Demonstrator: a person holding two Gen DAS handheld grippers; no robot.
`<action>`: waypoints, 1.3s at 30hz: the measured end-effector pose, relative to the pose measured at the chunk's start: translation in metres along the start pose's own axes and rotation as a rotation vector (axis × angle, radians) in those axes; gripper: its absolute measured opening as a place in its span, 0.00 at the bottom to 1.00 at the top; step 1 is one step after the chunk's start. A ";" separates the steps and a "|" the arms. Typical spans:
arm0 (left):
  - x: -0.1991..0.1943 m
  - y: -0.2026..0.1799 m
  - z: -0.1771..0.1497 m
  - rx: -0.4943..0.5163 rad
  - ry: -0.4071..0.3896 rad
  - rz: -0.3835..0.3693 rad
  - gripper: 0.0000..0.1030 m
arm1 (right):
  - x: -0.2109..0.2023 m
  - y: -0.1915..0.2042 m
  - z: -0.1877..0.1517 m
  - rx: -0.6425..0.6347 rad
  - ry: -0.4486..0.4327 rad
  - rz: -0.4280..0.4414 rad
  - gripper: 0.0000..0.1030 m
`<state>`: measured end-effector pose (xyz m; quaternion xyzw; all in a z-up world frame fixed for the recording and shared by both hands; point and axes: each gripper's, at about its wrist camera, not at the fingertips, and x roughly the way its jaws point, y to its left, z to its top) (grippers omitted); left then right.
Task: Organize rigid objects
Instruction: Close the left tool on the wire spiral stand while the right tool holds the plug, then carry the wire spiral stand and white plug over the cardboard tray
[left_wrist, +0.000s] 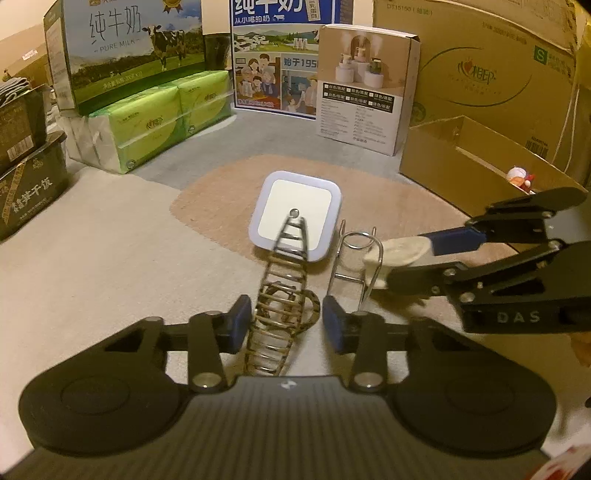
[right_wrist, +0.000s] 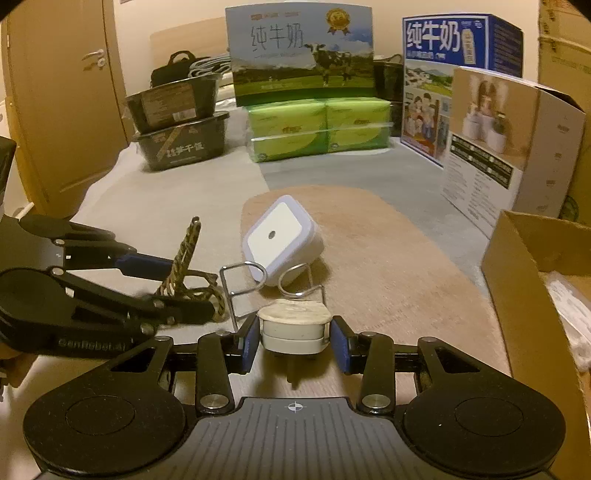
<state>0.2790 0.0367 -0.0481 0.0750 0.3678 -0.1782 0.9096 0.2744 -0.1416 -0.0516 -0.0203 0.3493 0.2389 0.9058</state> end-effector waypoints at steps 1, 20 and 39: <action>-0.001 0.000 0.000 -0.003 0.002 0.008 0.25 | -0.002 -0.001 -0.001 0.001 0.000 -0.004 0.40; -0.067 -0.066 -0.055 -0.124 0.036 -0.027 0.23 | -0.086 0.011 -0.059 0.052 -0.006 -0.052 0.39; -0.073 -0.077 -0.067 -0.184 0.004 0.017 0.26 | -0.089 0.021 -0.076 0.038 -0.006 -0.089 0.55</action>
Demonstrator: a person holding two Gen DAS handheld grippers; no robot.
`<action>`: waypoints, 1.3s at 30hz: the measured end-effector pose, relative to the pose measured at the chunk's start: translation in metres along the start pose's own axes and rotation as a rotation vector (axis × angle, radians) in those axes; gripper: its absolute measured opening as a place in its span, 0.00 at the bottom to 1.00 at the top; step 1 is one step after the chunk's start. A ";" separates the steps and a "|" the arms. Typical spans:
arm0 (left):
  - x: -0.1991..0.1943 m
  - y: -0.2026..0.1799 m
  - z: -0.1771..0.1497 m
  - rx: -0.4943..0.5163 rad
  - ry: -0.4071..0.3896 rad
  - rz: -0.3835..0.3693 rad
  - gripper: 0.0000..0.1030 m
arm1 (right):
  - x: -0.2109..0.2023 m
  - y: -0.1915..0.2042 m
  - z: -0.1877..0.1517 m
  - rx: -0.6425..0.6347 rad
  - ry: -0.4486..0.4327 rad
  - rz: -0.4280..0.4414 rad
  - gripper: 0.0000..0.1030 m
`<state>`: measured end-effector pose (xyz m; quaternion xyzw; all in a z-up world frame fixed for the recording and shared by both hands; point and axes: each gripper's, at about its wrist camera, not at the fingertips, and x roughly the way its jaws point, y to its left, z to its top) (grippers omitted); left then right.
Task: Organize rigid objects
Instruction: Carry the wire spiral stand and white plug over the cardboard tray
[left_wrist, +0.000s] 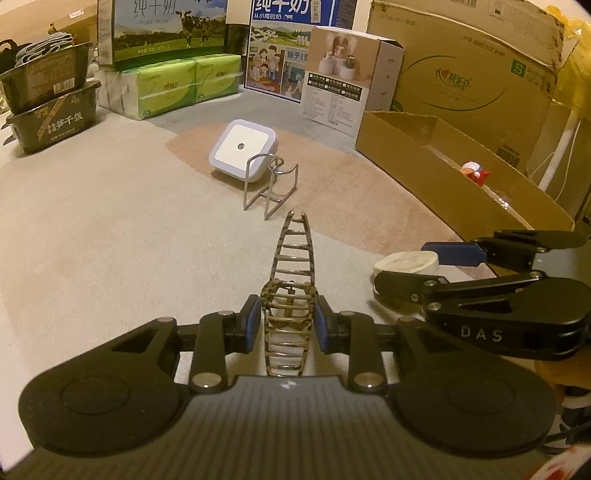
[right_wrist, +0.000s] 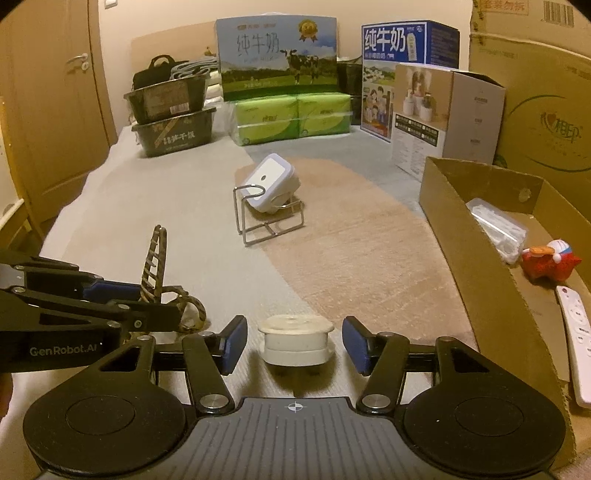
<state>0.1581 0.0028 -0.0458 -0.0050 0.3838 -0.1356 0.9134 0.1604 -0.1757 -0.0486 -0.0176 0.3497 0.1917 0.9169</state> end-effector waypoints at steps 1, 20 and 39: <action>0.000 0.000 0.000 0.000 -0.002 0.001 0.27 | 0.001 0.000 0.000 -0.003 0.004 -0.002 0.55; -0.005 -0.003 0.006 -0.006 -0.005 0.021 0.23 | 0.000 0.001 0.001 0.005 0.009 -0.010 0.42; -0.051 -0.042 -0.004 -0.031 -0.017 0.023 0.22 | -0.068 -0.001 0.000 0.027 -0.053 -0.034 0.42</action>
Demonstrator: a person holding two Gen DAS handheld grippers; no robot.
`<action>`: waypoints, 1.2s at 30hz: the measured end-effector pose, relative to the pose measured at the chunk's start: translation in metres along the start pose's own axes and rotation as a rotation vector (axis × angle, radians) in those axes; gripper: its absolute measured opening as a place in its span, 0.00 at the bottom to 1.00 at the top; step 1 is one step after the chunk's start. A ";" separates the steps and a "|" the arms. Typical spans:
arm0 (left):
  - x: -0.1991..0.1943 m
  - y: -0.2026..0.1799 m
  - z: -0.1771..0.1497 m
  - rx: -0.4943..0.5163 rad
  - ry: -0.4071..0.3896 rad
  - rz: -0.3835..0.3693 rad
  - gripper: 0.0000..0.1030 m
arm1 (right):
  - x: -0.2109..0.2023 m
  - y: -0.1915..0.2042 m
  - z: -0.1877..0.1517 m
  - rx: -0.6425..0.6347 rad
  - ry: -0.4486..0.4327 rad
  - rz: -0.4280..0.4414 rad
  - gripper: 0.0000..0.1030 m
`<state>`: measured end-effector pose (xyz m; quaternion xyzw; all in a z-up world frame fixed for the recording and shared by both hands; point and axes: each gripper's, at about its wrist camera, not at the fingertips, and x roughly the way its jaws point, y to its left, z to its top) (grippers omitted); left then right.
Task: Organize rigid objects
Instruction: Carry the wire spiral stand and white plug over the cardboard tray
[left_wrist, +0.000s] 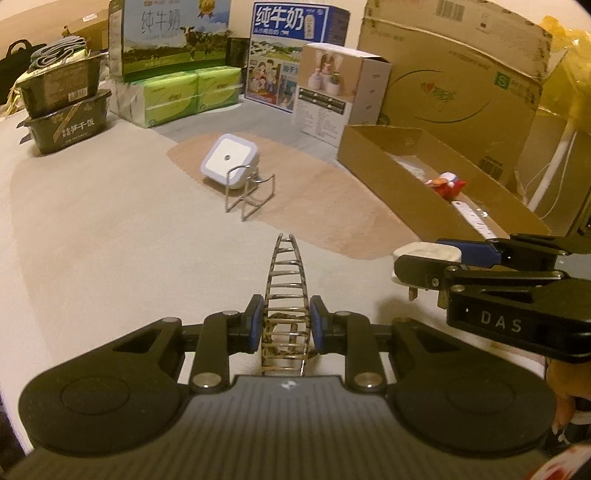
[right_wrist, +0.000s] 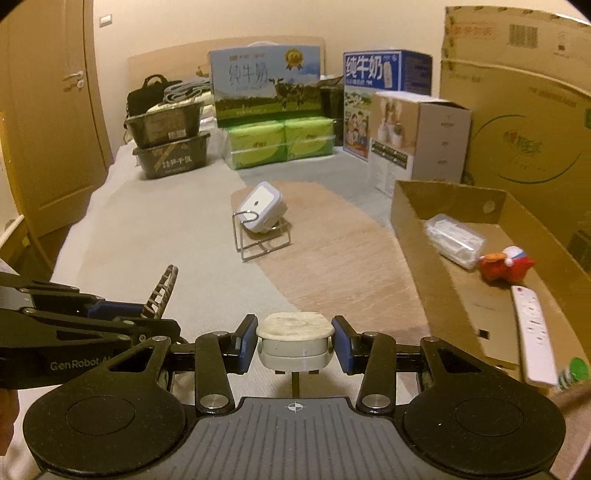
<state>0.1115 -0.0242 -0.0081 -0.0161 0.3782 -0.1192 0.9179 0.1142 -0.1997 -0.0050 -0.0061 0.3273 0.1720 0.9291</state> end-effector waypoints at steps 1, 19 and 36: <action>-0.003 -0.003 0.000 0.003 -0.003 -0.002 0.22 | -0.005 -0.001 -0.001 0.003 -0.003 -0.003 0.42; -0.049 -0.061 0.001 0.027 -0.050 -0.050 0.22 | -0.089 -0.027 -0.011 0.051 -0.082 -0.079 0.42; -0.043 -0.134 0.021 0.096 -0.054 -0.165 0.22 | -0.138 -0.094 -0.024 0.141 -0.116 -0.214 0.42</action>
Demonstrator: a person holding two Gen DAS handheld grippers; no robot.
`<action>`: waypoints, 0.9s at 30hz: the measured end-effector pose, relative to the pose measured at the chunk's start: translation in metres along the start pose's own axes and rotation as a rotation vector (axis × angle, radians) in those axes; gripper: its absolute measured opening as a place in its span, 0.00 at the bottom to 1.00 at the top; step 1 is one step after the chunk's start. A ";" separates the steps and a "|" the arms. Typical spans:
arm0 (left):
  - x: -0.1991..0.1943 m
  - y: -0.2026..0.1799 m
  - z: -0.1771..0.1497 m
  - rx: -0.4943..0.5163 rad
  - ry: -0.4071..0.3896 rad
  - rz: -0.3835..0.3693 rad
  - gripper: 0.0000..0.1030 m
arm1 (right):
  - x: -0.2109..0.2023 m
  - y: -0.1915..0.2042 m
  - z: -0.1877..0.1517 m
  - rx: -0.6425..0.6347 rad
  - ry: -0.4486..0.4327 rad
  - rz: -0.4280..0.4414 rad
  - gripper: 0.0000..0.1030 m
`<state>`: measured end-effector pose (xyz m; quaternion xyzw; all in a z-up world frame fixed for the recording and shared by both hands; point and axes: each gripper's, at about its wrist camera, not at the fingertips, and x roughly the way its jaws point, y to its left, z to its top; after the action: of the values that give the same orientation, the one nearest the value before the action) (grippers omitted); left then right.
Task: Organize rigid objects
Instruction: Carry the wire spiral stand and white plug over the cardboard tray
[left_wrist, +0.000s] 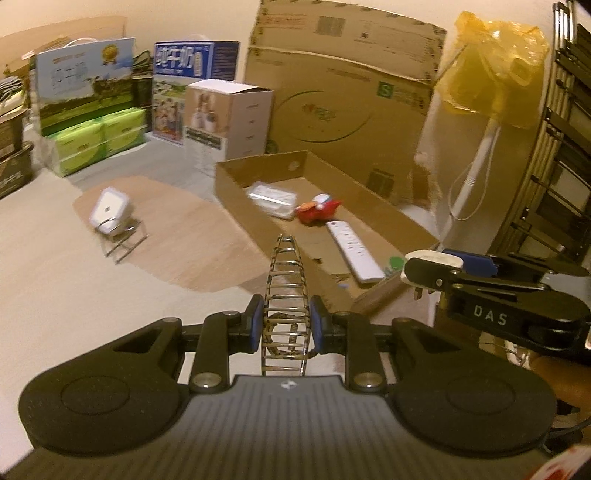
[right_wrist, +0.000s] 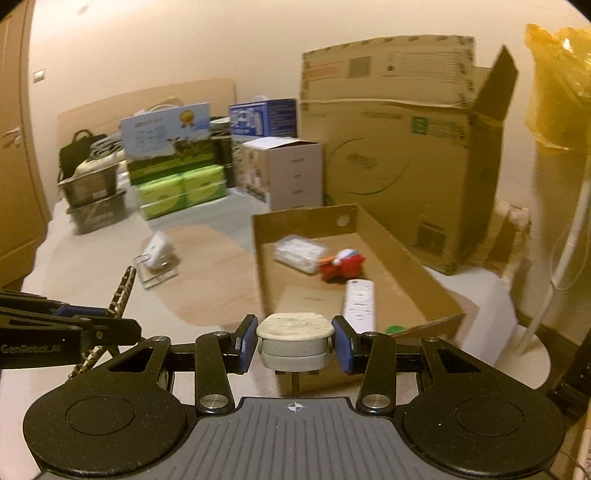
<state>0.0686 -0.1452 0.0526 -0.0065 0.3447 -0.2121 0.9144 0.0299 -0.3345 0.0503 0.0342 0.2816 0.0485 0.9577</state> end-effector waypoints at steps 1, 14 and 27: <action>0.002 -0.004 0.002 0.007 -0.001 -0.005 0.22 | -0.001 -0.004 0.001 0.004 -0.002 -0.006 0.42; 0.033 -0.038 0.028 0.048 0.010 -0.056 0.22 | 0.003 -0.056 0.013 0.025 -0.007 -0.060 0.42; 0.072 -0.055 0.055 0.071 0.021 -0.073 0.22 | 0.030 -0.090 0.033 0.023 -0.002 -0.072 0.42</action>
<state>0.1314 -0.2307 0.0581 0.0156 0.3458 -0.2573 0.9022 0.0792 -0.4217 0.0533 0.0352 0.2823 0.0109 0.9586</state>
